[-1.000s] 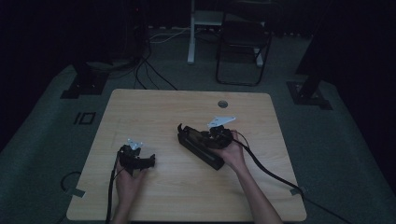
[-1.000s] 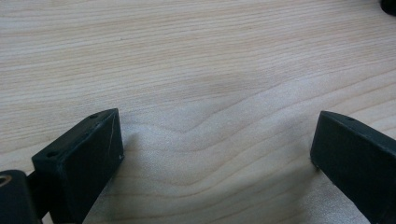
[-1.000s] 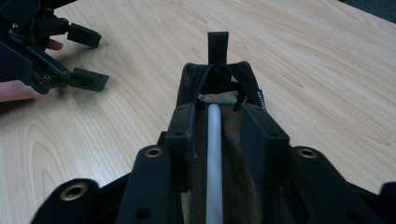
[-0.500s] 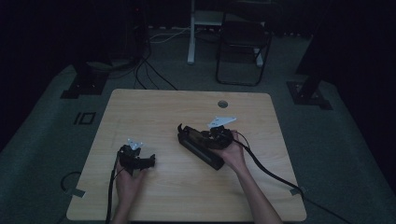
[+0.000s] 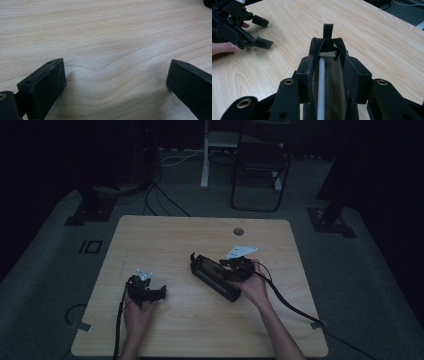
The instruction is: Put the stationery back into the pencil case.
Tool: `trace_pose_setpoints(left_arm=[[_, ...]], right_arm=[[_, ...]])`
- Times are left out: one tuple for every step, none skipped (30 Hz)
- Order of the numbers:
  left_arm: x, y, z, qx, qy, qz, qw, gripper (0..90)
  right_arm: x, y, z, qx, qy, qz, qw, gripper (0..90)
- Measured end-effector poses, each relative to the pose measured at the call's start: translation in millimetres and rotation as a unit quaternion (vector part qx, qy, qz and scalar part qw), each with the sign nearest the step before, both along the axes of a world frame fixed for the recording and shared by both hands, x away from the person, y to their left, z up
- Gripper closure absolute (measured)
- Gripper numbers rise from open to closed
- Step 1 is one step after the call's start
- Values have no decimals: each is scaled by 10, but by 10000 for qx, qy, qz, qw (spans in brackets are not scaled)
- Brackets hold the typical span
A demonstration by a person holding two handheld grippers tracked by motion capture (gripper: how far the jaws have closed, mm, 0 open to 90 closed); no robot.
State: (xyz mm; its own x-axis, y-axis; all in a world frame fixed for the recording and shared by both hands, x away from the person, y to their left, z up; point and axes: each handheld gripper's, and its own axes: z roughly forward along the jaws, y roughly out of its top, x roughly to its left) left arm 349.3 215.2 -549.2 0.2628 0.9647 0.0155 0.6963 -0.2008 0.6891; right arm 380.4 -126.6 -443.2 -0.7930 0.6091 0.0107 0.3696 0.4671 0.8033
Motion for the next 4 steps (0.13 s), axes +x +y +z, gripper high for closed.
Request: trace_pose_setpoints(left_arm=[[0,0,0,0,1,0,10000,29],[0,0,0,0,1,0,10000,29],[0,0,0,1,2,-1,10000,28],[0,0,0,1,2,-1,10000,28]], right_arm=[[-9,-7,9,-5,-18,6,10000,592],[-17,-16,17,-8,-31,1,10000,584],[-21,-25,24,-26,-47,5,10000,577],[-26,-34,29,-44,-60,-6,10000,572]])
